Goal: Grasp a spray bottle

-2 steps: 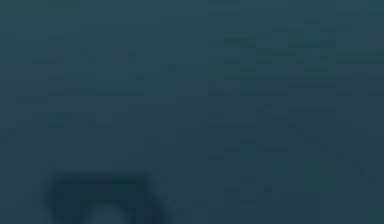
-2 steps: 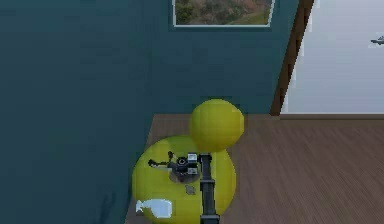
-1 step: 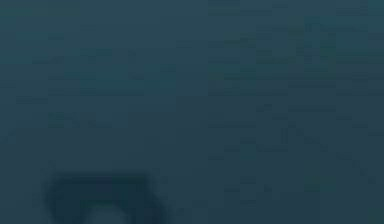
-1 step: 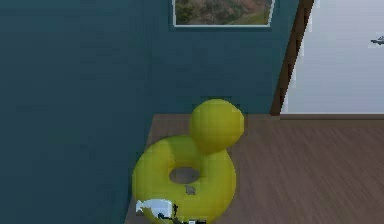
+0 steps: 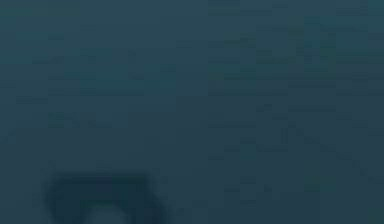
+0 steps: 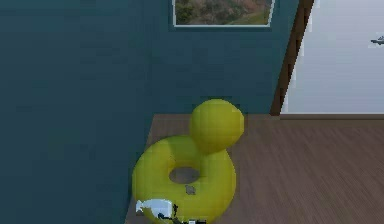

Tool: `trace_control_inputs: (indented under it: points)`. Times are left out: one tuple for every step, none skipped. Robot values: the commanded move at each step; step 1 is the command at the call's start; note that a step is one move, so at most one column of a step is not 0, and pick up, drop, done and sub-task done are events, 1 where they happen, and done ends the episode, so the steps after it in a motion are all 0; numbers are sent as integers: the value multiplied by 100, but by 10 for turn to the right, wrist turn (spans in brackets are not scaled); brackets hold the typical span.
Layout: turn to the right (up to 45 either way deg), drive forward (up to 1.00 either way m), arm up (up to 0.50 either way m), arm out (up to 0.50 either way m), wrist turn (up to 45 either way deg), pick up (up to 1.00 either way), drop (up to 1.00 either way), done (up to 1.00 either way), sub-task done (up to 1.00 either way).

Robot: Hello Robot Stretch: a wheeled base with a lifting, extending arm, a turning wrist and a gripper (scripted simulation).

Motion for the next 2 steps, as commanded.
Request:
trace_control_inputs:
  points:
    - [0, 0, 10, 0, 0, 0, 0, 0, 0]
    - [0, 0, 0, 0, 0, 0, 0, 100, 0]
